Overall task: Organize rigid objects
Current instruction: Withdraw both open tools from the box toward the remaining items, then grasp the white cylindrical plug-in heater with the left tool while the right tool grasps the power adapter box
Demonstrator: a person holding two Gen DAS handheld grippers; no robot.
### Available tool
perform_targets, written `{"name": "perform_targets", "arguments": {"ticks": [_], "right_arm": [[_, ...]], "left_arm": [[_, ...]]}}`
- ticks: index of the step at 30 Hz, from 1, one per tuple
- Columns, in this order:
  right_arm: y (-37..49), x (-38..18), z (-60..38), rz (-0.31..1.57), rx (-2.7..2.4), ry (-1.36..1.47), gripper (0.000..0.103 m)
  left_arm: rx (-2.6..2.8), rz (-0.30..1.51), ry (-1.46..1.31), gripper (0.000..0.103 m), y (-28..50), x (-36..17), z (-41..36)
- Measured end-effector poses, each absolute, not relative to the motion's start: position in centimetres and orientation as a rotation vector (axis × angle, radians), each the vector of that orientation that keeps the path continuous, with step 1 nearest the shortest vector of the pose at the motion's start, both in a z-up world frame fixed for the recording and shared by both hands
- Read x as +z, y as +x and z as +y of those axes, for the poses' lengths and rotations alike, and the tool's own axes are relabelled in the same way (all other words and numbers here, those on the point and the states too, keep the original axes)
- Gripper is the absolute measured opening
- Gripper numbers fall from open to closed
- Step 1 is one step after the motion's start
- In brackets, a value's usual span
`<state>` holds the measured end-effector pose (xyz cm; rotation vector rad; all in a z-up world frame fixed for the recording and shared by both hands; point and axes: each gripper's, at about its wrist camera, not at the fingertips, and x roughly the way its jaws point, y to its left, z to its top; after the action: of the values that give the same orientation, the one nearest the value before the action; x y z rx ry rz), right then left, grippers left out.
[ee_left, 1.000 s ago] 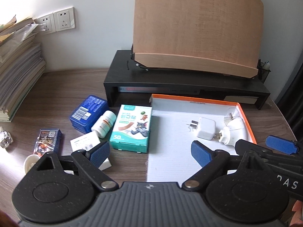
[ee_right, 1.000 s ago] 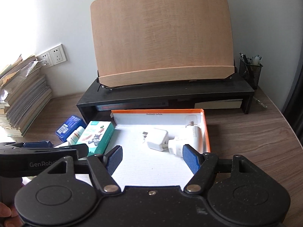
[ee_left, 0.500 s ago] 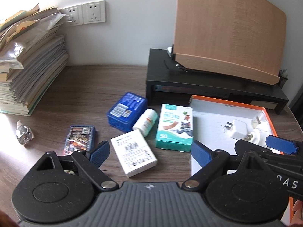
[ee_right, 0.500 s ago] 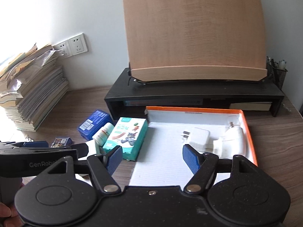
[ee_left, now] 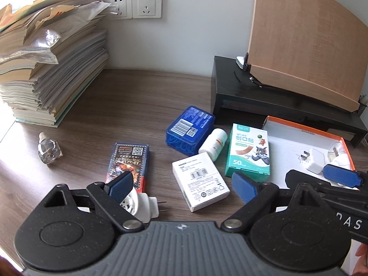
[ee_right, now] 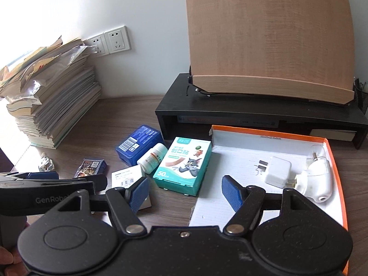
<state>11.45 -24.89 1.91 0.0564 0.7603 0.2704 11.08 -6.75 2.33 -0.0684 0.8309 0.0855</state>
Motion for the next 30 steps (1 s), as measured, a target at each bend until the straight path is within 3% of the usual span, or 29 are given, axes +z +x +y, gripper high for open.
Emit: {"name": "perform_targets", "arguments": {"ticks": [18,30], "right_arm": [[12.1,-0.6,-21.9,0.838,0.364,0.008,0.083],[13.1,-2.2,-20.7,0.882,0.361,-0.002,0.083]], "left_arm": [[0.125,0.822,-0.151,0.099,8.4,-1.2,-1.7],[0.087,0.846,-0.080,0.103,10.6,-4.7,-1.1]]}}
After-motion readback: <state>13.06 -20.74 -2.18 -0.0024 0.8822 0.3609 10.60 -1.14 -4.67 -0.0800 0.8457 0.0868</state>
